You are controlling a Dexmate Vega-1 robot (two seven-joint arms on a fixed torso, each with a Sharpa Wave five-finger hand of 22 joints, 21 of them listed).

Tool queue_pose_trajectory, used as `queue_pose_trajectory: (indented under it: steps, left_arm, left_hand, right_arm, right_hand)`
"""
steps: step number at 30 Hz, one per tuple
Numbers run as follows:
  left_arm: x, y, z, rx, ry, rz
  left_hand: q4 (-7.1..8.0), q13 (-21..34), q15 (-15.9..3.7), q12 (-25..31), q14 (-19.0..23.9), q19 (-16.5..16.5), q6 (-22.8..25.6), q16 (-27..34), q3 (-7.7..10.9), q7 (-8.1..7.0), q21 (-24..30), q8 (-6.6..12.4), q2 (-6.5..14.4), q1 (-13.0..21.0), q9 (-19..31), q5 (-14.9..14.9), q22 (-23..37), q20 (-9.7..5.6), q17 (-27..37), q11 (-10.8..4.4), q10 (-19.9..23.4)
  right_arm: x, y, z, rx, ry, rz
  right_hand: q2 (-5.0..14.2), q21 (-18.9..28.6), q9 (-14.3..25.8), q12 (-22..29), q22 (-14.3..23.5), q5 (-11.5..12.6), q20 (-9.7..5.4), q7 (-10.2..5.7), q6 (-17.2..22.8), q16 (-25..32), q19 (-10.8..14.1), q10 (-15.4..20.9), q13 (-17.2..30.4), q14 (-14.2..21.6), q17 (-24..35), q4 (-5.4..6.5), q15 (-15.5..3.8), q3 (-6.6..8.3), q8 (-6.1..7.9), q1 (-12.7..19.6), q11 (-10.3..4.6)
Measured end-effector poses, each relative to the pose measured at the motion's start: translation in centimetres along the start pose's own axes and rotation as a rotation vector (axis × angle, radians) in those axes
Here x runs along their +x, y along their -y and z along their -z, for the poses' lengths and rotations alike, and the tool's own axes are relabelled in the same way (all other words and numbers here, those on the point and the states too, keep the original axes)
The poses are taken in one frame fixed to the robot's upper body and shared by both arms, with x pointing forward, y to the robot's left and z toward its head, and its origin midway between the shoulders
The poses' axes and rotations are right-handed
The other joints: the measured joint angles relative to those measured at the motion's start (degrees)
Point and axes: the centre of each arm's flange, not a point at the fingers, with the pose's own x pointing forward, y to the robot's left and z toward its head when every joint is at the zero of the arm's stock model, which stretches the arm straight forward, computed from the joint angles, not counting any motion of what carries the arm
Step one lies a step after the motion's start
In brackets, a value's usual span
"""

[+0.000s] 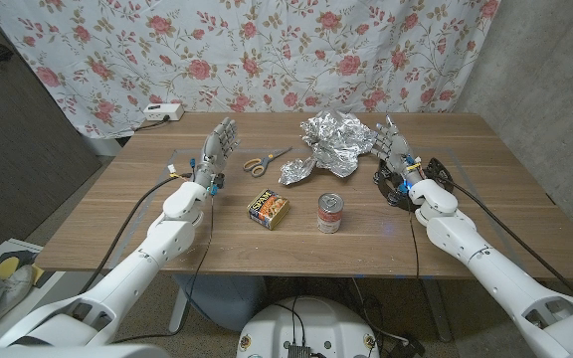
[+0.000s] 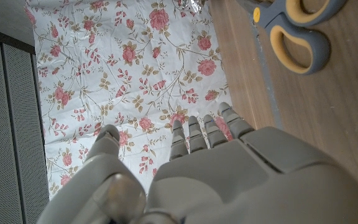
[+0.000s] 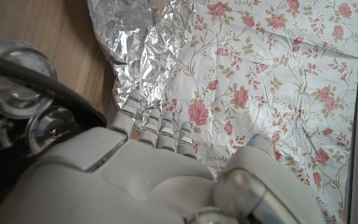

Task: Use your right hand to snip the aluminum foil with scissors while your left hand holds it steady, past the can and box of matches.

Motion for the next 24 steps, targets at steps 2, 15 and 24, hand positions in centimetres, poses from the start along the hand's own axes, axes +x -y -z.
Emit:
queue_pose_trajectory:
  steps: [2, 15, 24]
  left_arm:
    - [0.0, -0.1, -0.1, 0.000, 0.003, 0.001]
    - [-0.3, 0.5, 0.4, 0.003, 0.000, 0.013]
    - [-0.9, 1.4, 0.8, 0.023, 0.008, 0.013]
  left_hand:
    - [0.00, 0.0, 0.00, 0.0, 0.0, 0.0, 0.0, 0.0, 0.00, 0.00, 0.0, 0.00, 0.0, 0.0, 0.0, 0.0, 0.0, 0.00, 0.0, 0.00, 0.0]
    - [0.00, 0.0, 0.00, 0.0, 0.0, 0.0, 0.0, 0.0, 0.00, 0.00, 0.0, 0.00, 0.1, 0.1, 0.0, 0.0, 0.0, 0.00, 0.0, 0.00, 0.0]
    - [0.00, 0.0, 0.00, 0.0, 0.0, 0.0, 0.0, 0.0, -0.01, 0.00, 0.0, 0.00, 0.2, 0.2, 0.0, 0.0, 0.0, 0.00, 0.0, 0.00, 0.0]
  right_arm:
    - [-0.1, -0.2, -0.2, -0.003, 0.005, -0.003]
    - [-0.8, -0.5, -0.9, -0.084, 0.007, -0.001]
    - [-1.1, -0.6, -0.7, -0.100, 0.006, -0.016]
  right_hand:
    - [-0.06, 0.0, 0.0, 0.0, 0.0, 0.0, 0.00, 0.00, 0.0, 0.0, 0.0, 0.0, 0.0, 0.0, 0.0, -0.24, 0.02, 0.24, 0.00, 0.1, 0.00]
    - [-0.06, 0.0, 0.0, 0.0, -0.2, 0.0, 0.00, 0.31, 0.3, -0.4, 0.0, 0.3, -0.2, -0.6, -0.3, -0.40, 0.55, 0.41, 0.00, 0.1, 0.31]
    - [-0.06, 0.0, 0.0, 0.0, -0.2, 0.0, 0.00, 0.34, 0.3, -0.5, 0.0, 0.3, -0.5, -1.5, -0.5, -0.47, 0.22, 0.48, 0.00, 0.7, 0.31]
